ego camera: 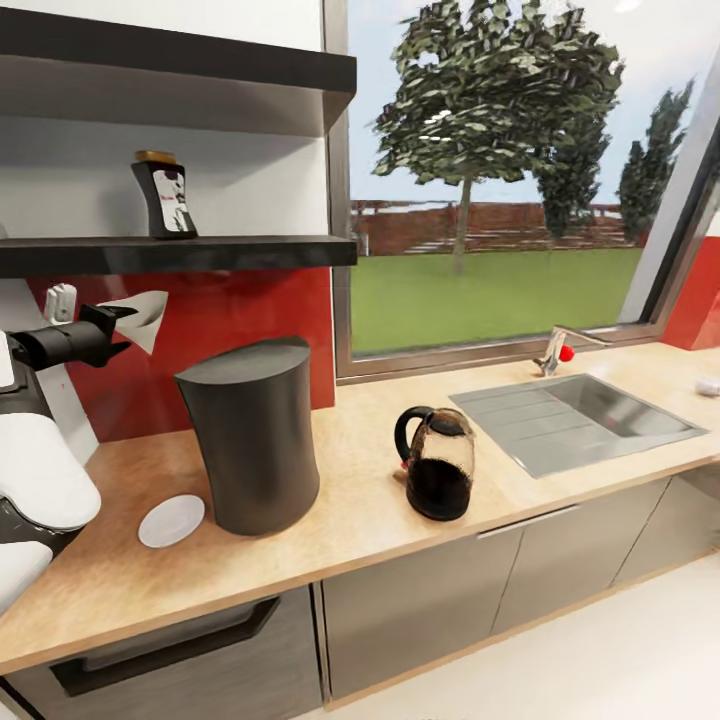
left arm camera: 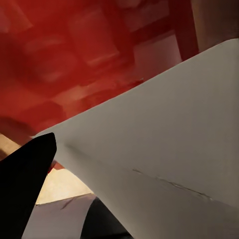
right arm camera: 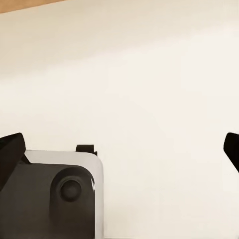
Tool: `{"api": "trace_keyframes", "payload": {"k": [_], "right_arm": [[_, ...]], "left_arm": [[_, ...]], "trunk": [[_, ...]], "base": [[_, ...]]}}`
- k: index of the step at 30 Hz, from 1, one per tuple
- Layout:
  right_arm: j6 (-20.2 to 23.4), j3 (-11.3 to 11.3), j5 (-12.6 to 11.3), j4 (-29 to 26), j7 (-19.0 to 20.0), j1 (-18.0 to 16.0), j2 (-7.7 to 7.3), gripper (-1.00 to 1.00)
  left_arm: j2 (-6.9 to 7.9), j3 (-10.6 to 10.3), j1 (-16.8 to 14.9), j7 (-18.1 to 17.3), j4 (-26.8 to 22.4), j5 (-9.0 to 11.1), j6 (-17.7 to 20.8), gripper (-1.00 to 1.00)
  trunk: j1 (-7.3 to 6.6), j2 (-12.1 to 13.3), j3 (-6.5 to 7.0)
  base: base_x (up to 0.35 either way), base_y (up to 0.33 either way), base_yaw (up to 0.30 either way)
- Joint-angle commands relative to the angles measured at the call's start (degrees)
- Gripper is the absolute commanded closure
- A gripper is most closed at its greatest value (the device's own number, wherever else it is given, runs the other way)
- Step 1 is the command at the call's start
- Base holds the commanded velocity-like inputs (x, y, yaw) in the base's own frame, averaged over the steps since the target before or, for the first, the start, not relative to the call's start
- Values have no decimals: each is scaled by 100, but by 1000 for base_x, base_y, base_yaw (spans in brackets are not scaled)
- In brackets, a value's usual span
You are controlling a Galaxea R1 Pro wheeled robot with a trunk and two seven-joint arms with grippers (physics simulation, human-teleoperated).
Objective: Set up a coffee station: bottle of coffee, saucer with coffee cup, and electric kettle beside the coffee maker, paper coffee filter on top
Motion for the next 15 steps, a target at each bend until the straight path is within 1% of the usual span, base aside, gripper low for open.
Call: {"api": "trace_keyframes", "payload": {"k": [1, 10, 13, 15], "right_arm": [[-19, -3, -2, 5, -4, -6, 0, -100], [-18, -3, 3, 5, -3, -6, 0, -100], [-19, -3, -1, 5, -2, -6, 0, -100], [-20, -3, -3, 5, -4, -6, 0, -100]], "left_arm": [[1, 10, -7, 55, -4, 61, 24, 100], [-7, 12, -7, 55, -4, 61, 24, 100], [-8, 16, -7, 55, -4, 61, 25, 100], [-3, 18, -7, 55, -4, 61, 25, 100]], "trunk": [[4, -13, -14], [4, -13, -14], [4, -13, -14], [4, -13, -14]], "base": [[0, 66, -292], [0, 15, -282], [0, 8, -108], [0, 122, -35]]}}
